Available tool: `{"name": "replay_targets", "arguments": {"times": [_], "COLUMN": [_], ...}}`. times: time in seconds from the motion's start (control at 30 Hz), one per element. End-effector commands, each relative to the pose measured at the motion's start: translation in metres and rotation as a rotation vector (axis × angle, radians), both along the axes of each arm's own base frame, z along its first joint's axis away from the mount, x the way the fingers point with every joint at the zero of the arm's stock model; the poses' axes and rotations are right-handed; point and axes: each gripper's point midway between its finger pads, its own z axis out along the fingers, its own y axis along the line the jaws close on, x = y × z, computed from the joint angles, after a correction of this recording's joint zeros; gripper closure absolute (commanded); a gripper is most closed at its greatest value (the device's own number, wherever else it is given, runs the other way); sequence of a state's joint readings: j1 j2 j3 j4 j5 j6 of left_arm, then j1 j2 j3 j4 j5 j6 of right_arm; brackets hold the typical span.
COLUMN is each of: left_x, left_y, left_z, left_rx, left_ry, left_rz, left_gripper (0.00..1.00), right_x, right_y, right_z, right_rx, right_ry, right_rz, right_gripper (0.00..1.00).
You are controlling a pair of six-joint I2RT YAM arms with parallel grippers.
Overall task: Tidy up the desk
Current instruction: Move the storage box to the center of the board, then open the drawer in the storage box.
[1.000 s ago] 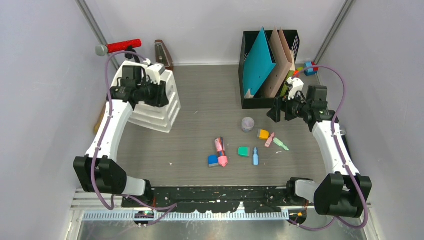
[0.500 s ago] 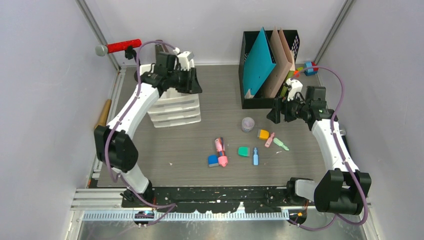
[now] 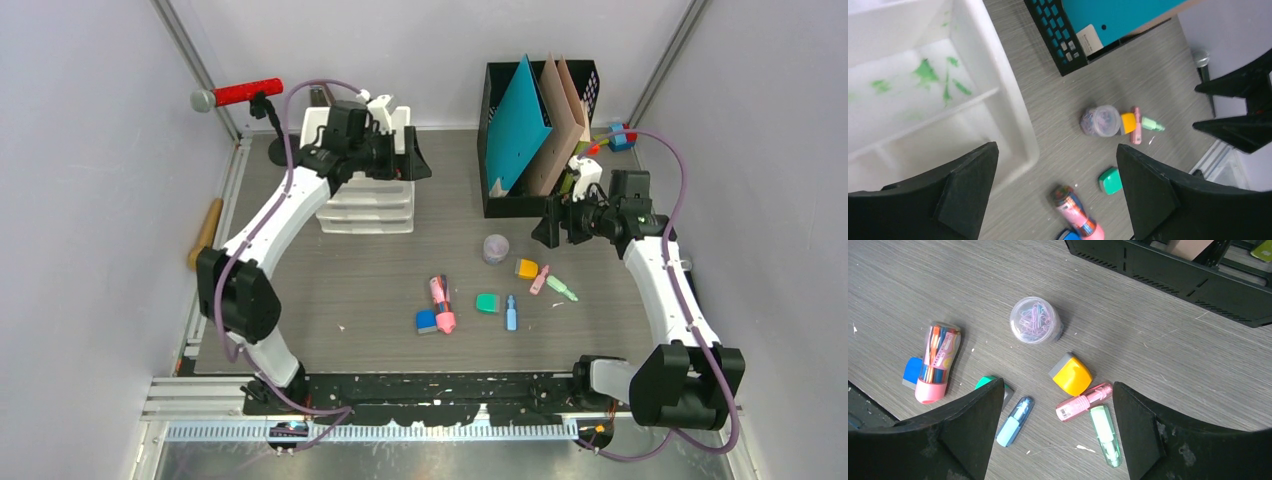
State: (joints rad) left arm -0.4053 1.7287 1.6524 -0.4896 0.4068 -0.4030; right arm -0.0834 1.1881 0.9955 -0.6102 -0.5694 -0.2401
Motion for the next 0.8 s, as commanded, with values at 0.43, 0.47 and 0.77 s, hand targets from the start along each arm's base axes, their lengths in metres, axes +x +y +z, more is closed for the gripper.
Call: {"name": "replay_targets", "arguments": {"times": [0.43, 0.47, 0.77], "left_x": [-0.019, -0.012, 0.059], "left_y": [0.160, 0.169, 0.233], "left_z": [0.082, 0.084, 0.066], "left_rx": [0.577, 0.584, 0.602], "left_ry": [-0.496, -0.499, -0.435], "left_rz": [0.202, 0.233, 0.426], "left_gripper": [0.05, 0.06, 0.20], "right_x": [-0.001, -0.001, -0.007], "right_y": [0.021, 0.021, 0.020], "right_z": [0.014, 0.014, 0.011], "right_rx": [0.006, 0.005, -0.007], "right_ry": [-0.068, -0.067, -0.069], "right_rz": [0.062, 0.062, 0.063], "right_gripper": [0.15, 0.15, 0.15]}}
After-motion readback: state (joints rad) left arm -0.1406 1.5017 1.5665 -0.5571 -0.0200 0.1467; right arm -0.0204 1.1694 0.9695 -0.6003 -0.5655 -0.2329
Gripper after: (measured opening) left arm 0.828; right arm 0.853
